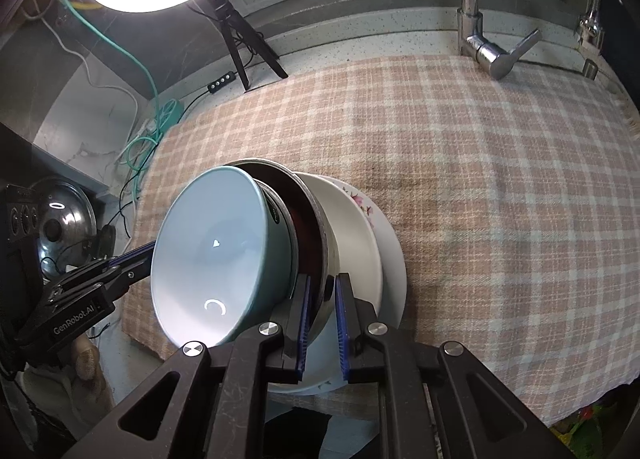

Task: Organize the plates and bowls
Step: 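Lower the nested bowls onto the plate stack and open both tools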

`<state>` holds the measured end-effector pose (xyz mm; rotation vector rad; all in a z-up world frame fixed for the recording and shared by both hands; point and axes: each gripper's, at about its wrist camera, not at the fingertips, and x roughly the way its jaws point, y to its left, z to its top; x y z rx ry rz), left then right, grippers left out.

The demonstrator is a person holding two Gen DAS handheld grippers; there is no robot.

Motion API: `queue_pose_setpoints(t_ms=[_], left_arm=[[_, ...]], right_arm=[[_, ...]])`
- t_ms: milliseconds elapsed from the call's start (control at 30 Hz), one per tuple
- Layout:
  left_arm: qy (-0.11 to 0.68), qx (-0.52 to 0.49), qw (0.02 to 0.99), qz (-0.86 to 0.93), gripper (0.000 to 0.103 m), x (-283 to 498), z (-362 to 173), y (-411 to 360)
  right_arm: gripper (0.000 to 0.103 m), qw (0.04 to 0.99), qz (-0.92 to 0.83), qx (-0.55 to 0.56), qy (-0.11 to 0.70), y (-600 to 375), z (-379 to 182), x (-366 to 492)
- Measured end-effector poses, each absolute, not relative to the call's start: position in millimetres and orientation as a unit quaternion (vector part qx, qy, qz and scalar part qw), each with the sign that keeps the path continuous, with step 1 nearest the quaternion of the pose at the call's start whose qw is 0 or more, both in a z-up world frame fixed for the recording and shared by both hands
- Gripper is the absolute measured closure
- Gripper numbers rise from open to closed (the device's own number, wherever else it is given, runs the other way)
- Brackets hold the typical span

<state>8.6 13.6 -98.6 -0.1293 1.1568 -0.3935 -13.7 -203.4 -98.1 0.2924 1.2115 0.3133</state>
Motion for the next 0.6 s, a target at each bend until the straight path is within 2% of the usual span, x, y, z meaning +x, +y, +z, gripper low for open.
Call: queue_pose_setpoints(t_ms=[400,600], left_arm=[[0.534,-0.066,0.824,-0.176,0.092,2,-93,23],[0.518,-0.062,0.837,-0.163,0.092,-3,-83,32]], right_arm=[[0.09,0.814,0.135,0.131,0.549,-213,-88,-25],[0.084,0.83,0.122,0.118,0.531,-217,-77,-34]])
